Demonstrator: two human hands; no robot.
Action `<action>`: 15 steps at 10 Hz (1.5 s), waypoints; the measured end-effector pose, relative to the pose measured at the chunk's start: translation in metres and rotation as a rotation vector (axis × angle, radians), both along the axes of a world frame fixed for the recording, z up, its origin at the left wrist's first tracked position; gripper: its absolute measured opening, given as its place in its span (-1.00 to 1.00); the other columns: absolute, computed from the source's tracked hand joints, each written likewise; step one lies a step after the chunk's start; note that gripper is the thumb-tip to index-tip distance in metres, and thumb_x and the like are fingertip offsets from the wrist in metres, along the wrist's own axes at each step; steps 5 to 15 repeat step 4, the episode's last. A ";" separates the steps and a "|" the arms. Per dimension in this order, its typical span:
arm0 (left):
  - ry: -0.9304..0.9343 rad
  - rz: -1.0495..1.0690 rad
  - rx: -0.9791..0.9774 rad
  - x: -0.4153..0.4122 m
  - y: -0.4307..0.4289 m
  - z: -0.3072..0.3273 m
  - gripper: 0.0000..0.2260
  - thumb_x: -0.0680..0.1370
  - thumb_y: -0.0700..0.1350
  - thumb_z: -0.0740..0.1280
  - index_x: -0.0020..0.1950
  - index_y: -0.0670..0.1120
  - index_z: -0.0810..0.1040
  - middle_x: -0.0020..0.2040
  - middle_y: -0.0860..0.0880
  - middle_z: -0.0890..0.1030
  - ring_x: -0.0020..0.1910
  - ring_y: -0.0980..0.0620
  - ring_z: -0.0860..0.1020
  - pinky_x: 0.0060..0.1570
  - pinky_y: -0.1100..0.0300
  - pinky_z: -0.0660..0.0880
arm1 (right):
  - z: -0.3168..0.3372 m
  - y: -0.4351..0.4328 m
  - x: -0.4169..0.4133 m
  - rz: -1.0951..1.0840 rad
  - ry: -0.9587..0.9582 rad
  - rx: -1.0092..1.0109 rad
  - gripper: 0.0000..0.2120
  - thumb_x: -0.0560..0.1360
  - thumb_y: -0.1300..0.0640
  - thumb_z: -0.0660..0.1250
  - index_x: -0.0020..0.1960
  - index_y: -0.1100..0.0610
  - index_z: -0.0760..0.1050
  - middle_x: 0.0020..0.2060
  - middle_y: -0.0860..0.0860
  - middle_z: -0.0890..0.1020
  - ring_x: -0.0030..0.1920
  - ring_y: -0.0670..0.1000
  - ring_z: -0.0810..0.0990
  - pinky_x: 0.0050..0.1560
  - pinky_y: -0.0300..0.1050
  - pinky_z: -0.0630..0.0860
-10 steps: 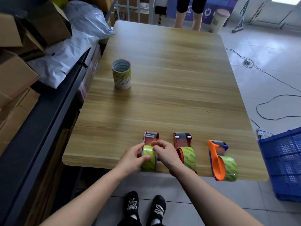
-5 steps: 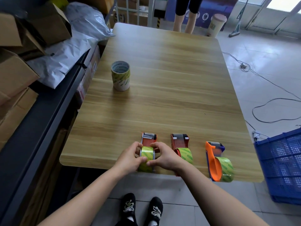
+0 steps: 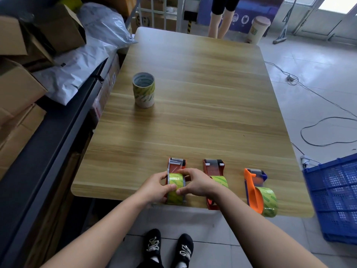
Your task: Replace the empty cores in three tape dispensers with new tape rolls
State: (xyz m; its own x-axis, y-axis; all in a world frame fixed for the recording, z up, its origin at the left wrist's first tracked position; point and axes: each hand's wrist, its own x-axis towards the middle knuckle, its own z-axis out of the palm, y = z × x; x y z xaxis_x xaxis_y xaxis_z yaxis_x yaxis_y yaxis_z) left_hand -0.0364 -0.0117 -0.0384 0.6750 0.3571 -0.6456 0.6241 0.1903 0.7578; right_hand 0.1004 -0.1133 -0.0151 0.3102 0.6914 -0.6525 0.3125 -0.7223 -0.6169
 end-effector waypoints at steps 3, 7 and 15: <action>0.011 -0.138 0.072 0.001 0.010 0.011 -0.62 0.51 -0.15 0.39 0.31 0.00 0.46 0.29 -0.07 0.53 0.05 0.07 0.55 -0.16 0.28 0.52 | 0.014 -0.004 0.000 0.053 -0.044 -0.001 -0.17 0.36 0.08 0.54 0.50 0.13 0.21 0.41 0.05 0.42 0.37 0.03 0.41 0.34 -0.12 0.36; 0.110 -0.204 0.235 0.007 0.016 0.027 -0.45 0.51 -0.06 0.39 0.45 -0.13 0.30 0.43 -0.11 0.38 0.32 -0.03 0.43 0.22 0.15 0.42 | 0.025 -0.005 0.008 0.047 -0.182 0.011 -0.32 0.43 0.00 0.45 0.47 0.11 0.29 0.37 0.08 0.46 0.33 0.04 0.46 0.32 -0.08 0.41; 0.110 -0.204 0.235 0.007 0.016 0.027 -0.45 0.51 -0.06 0.39 0.45 -0.13 0.30 0.43 -0.11 0.38 0.32 -0.03 0.43 0.22 0.15 0.42 | 0.025 -0.005 0.008 0.047 -0.182 0.011 -0.32 0.43 0.00 0.45 0.47 0.11 0.29 0.37 0.08 0.46 0.33 0.04 0.46 0.32 -0.08 0.41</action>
